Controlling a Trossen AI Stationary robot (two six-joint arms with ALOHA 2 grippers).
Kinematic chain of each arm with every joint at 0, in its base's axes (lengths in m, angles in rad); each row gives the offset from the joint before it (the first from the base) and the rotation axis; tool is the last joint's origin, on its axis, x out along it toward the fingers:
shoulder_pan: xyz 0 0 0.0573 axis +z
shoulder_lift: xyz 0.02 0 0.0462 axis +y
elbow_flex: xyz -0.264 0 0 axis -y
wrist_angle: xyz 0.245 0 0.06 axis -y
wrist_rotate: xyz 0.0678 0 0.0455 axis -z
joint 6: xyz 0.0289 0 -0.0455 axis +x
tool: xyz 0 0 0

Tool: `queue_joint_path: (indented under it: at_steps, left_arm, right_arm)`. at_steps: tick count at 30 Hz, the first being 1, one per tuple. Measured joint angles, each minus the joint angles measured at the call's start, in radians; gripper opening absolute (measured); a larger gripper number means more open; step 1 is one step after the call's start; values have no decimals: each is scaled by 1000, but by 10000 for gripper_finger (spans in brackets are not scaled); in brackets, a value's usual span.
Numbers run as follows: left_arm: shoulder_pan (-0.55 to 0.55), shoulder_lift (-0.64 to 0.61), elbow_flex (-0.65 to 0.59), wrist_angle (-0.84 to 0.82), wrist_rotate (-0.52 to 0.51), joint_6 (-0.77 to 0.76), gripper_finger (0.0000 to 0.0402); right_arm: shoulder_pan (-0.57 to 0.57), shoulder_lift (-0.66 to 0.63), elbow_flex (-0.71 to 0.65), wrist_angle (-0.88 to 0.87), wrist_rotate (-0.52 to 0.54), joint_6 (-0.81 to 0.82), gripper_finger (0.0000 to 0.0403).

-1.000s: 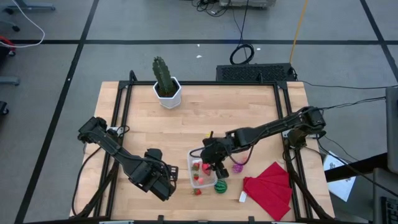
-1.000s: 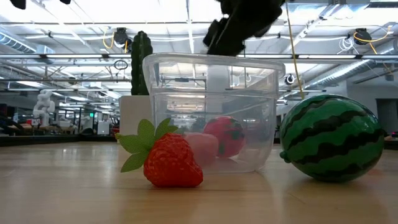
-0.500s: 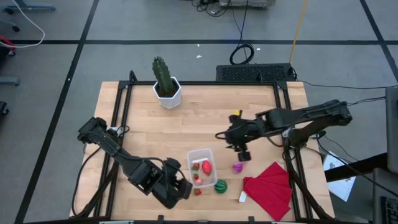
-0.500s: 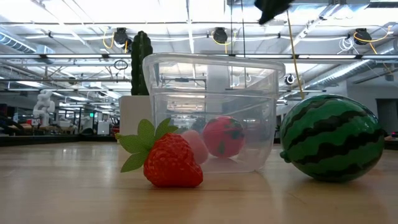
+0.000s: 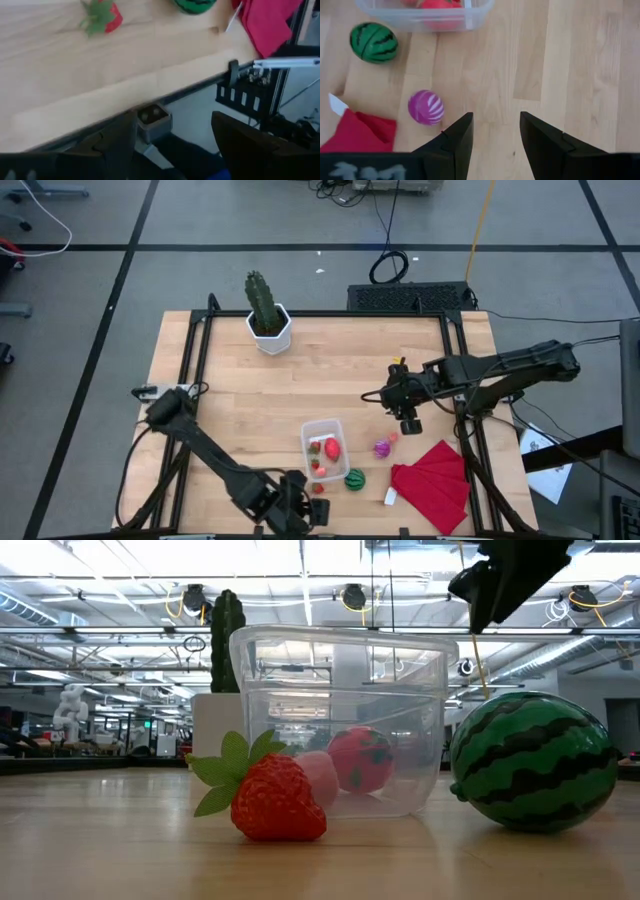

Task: Pick and placing Produce into tupperware
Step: Put the strawberry into the transparent white bin

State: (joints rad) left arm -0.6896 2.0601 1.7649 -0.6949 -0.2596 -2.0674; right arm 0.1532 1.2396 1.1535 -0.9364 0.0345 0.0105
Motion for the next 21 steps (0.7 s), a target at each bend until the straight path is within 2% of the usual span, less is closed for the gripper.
queue_joint_path:
  at_steps: [11, 17, 21]
  left_arm:
    - [54, 104, 0, -16, 1, -7, 257]
    - [61, 129, 0, -51, 39, -34, 257]
    - [62, 130, 0, -75, 18, -40, 257]
  right_arm:
    - [-11, -1, -16, -2, -4, -51, 153]
    - [-11, 0, -16, -9, -5, -54, 153]
    - [-11, 0, -16, -5, -5, -60, 153]
